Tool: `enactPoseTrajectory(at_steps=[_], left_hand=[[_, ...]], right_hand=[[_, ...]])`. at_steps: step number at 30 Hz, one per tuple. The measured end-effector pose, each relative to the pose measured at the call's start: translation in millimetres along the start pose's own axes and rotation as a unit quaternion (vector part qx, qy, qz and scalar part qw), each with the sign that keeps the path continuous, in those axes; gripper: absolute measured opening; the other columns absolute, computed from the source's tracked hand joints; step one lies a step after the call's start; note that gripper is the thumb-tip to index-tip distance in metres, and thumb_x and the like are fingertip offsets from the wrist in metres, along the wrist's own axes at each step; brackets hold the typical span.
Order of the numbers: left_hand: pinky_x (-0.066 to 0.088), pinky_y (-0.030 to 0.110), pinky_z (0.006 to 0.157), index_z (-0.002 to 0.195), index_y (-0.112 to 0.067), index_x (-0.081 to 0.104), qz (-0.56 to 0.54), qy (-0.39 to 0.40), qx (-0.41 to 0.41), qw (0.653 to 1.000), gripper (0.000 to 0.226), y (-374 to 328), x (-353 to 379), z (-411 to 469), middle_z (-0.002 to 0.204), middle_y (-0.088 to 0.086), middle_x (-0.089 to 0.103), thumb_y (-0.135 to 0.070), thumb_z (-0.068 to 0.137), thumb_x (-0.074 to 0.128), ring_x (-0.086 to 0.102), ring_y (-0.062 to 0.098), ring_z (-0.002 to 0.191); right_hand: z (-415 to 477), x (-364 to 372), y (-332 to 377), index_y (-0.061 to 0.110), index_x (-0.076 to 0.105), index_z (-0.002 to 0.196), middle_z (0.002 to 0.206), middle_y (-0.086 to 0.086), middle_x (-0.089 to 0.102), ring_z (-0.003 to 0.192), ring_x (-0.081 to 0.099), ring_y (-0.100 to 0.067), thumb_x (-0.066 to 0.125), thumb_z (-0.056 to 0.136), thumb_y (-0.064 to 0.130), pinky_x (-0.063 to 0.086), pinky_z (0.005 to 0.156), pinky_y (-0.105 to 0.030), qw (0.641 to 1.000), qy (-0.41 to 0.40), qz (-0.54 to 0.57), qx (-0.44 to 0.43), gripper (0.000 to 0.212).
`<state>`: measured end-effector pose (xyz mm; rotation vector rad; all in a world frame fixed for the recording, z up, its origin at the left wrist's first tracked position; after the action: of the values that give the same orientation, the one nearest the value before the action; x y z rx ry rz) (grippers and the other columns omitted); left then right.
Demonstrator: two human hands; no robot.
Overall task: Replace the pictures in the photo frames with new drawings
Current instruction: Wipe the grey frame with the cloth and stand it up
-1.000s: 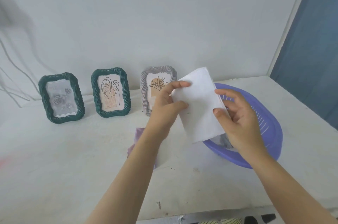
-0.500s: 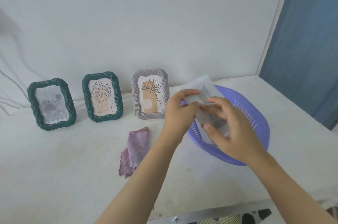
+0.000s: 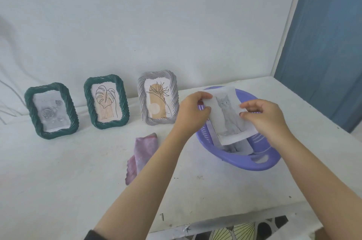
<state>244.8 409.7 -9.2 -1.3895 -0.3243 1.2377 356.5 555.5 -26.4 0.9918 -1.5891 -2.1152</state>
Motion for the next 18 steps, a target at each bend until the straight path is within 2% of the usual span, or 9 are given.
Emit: enactPoseTrajectory(at_steps=[2, 4, 8, 10, 14, 15, 18], left_hand=[[0.038, 0.021, 0.091, 0.112, -0.017, 0.063, 0.135, 0.003, 0.032, 0.990, 0.033, 8, 4, 3, 0.116, -0.003, 0.063, -0.007, 0.081, 0.056, 0.055, 0.015, 0.104], [0.031, 0.025, 0.100, 0.118, -0.016, 0.061, 0.198, 0.003, 0.046, 0.979, 0.037, 19, 6, 1, 0.127, 0.002, 0.058, -0.010, 0.082, 0.057, 0.047, 0.020, 0.120], [0.024, 0.024, 0.107, 0.125, -0.012, 0.057, 0.153, 0.026, 0.039, 0.987, 0.037, 40, 11, -11, 0.140, 0.007, 0.046, -0.013, 0.088, 0.056, 0.033, 0.018, 0.135], [0.020, 0.024, 0.109, 0.126, -0.010, 0.057, 0.112, 0.017, 0.030, 0.993, 0.036, 47, 12, -16, 0.141, 0.007, 0.046, -0.013, 0.090, 0.054, 0.027, 0.017, 0.139], [0.020, 0.026, 0.111, 0.127, -0.011, 0.056, 0.074, 0.005, 0.022, 0.997, 0.036, 53, 12, -17, 0.141, 0.004, 0.047, -0.012, 0.091, 0.052, 0.023, 0.014, 0.141], [0.020, 0.026, 0.111, 0.126, -0.011, 0.056, 0.072, 0.004, 0.023, 0.997, 0.036, 53, 13, -17, 0.140, 0.004, 0.047, -0.012, 0.091, 0.051, 0.023, 0.014, 0.141], [0.018, 0.023, 0.109, 0.125, -0.011, 0.057, 0.067, 0.004, 0.021, 0.997, 0.034, 56, 14, -17, 0.140, 0.003, 0.047, -0.013, 0.091, 0.051, 0.023, 0.013, 0.141]], right_hand=[[8, 0, -9, 0.014, 0.068, 0.089, 0.086, -0.002, 0.064, 0.085, 0.058, -0.015, 0.068, 0.075, 0.002, 0.038, 0.062, -0.016, 0.998, 0.015, -0.046, 0.037, 0.019], [13, 2, -15, 0.012, 0.069, 0.092, 0.087, -0.005, 0.062, 0.087, 0.058, -0.019, 0.067, 0.075, 0.001, 0.039, 0.062, -0.022, 0.993, 0.036, -0.089, 0.063, 0.020], [22, 9, -20, 0.012, 0.070, 0.095, 0.094, -0.004, 0.066, 0.083, 0.055, -0.016, 0.065, 0.076, 0.002, 0.039, 0.060, -0.024, 0.978, 0.064, -0.181, 0.080, 0.022], [25, 12, -22, 0.012, 0.070, 0.098, 0.101, -0.005, 0.068, 0.085, 0.056, -0.018, 0.063, 0.077, 0.002, 0.040, 0.067, -0.024, 0.965, 0.085, -0.230, 0.093, 0.024], [26, 17, -25, 0.003, 0.071, 0.095, 0.093, -0.012, 0.071, 0.072, 0.062, -0.028, 0.058, 0.078, 0.000, 0.053, 0.064, -0.031, 0.941, 0.109, -0.300, 0.114, 0.021], [25, 18, -26, 0.002, 0.071, 0.095, 0.095, -0.014, 0.071, 0.074, 0.064, -0.029, 0.058, 0.079, 0.000, 0.054, 0.067, -0.033, 0.935, 0.116, -0.314, 0.115, 0.021], [25, 22, -30, 0.002, 0.069, 0.100, 0.108, -0.014, 0.068, 0.097, 0.064, -0.027, 0.059, 0.080, 0.005, 0.053, 0.085, -0.037, 0.917, 0.139, -0.360, 0.101, 0.023]])
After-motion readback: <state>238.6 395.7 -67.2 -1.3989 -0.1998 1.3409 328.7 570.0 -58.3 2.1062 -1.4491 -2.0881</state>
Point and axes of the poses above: each hand's wrist, its own z-axis towards the middle knuckle, its own x-axis out of the palm, y = z × x, the point moved 2 cm from there along z, towards the middle knuckle
